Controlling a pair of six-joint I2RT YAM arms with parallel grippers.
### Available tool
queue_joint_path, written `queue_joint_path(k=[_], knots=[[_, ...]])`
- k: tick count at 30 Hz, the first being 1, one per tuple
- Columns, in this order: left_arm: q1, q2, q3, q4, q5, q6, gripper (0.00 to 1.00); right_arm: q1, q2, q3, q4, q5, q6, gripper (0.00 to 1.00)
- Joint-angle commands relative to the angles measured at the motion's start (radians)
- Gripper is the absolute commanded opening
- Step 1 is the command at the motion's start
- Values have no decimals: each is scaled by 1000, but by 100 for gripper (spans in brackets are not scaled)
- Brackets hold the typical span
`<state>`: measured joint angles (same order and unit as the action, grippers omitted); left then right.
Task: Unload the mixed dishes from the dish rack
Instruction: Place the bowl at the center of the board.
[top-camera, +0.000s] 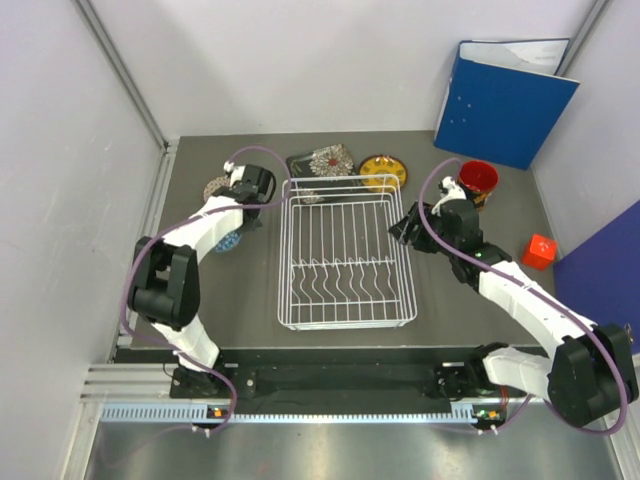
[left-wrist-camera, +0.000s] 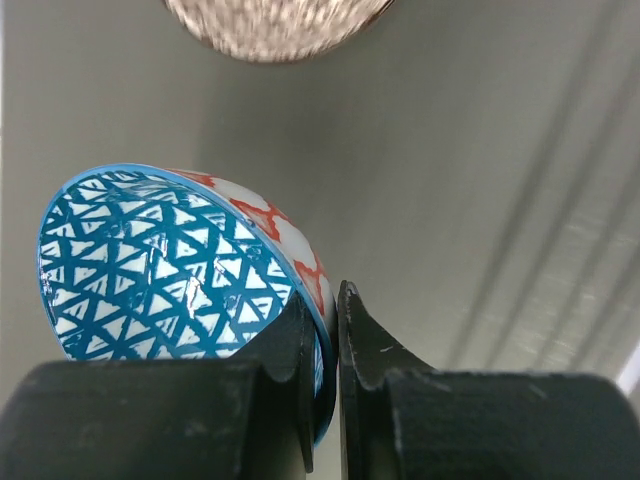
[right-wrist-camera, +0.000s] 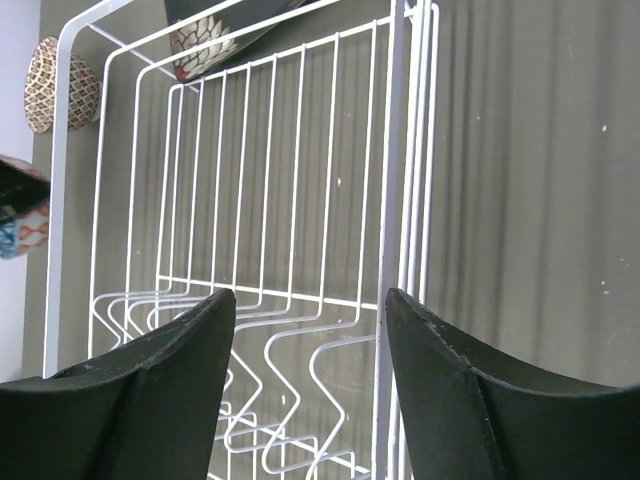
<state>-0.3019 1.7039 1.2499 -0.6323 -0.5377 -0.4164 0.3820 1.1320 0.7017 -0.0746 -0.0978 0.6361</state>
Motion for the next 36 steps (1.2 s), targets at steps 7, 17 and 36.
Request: queue_joint_path(k=[7, 17, 36], knots=[[92, 78, -67, 108, 77, -53, 0, 8, -18, 9, 27, 13, -13, 62], [95, 180, -35, 91, 36, -42, 0, 8, -34, 7, 10, 21, -19, 62], [89, -99, -3, -20, 38, -39, 62, 8, -32, 88, -43, 36, -42, 62]])
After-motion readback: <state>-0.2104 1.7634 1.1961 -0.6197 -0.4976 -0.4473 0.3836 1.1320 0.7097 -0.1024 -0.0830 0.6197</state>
